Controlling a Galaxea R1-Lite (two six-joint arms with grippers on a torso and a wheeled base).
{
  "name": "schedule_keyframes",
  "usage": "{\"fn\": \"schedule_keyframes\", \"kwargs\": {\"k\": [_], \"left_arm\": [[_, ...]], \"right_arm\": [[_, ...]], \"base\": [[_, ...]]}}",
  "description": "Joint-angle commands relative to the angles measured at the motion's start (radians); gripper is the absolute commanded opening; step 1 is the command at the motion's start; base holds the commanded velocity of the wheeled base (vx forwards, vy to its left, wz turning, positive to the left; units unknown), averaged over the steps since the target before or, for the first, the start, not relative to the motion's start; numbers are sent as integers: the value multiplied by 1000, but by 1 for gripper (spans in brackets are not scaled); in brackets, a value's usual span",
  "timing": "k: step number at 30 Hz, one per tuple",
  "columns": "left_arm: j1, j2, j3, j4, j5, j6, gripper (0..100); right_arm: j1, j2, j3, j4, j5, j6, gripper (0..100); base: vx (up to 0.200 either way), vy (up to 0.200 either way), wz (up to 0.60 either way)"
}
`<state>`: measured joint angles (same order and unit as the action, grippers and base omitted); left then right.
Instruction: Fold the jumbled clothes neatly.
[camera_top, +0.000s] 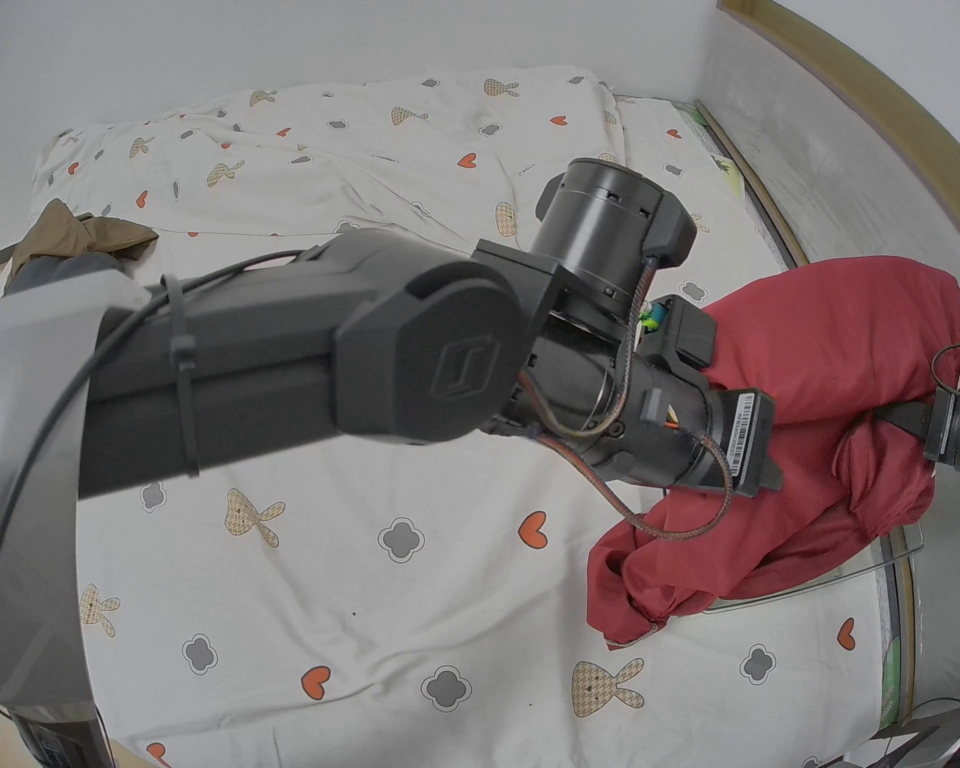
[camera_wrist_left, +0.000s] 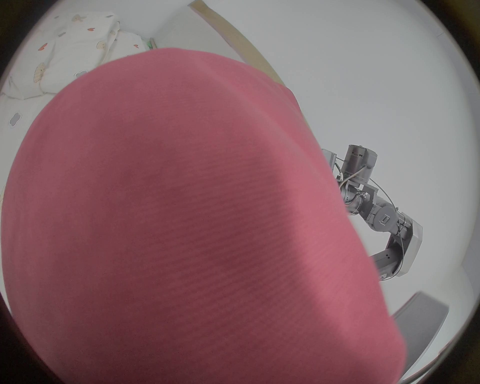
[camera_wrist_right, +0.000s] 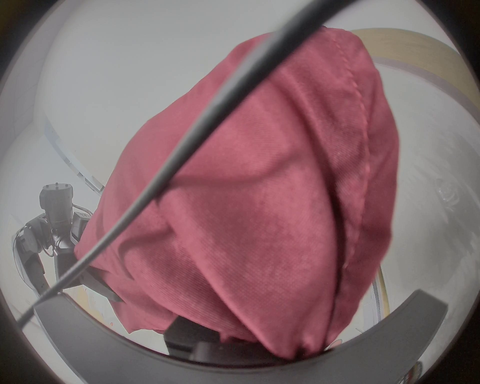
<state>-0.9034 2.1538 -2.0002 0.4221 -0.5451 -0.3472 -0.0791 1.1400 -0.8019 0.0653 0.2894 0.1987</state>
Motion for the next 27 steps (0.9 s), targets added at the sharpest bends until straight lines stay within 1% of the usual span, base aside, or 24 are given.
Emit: {"fn": "schedule_keyframes", "kwargs": {"k": [1, 5, 10, 13, 17, 23, 27], "left_arm": [[-8, -31, 0, 61, 1, -1, 0], [-26, -52, 0, 101, 1, 1, 0], [-28, -60, 0, 107, 1, -1, 0], [-29, -80, 0, 107, 1, 1, 0], [-45, -86, 0, 107, 1, 1, 0], [-57, -97, 0, 107, 1, 1, 0], [-58, -109, 0, 107, 1, 2, 0]], "right_arm": [[6, -22, -10, 1, -4, 1, 0], [7, -89, -37, 10, -9, 2, 0], [6, -106, -83, 18, -7, 2, 0], [-5, -154, -105, 18, -7, 8, 0], [-4, -207, -134, 18, -13, 31, 0], [-13, -290, -175, 16, -18, 96, 0], [-13, -329, -186, 16, -18, 97, 0]], "base": [[0, 0, 0], [0, 0, 0], [0, 0, 0], [0, 0, 0], [0, 0, 0], [0, 0, 0], [0, 0, 0]]}}
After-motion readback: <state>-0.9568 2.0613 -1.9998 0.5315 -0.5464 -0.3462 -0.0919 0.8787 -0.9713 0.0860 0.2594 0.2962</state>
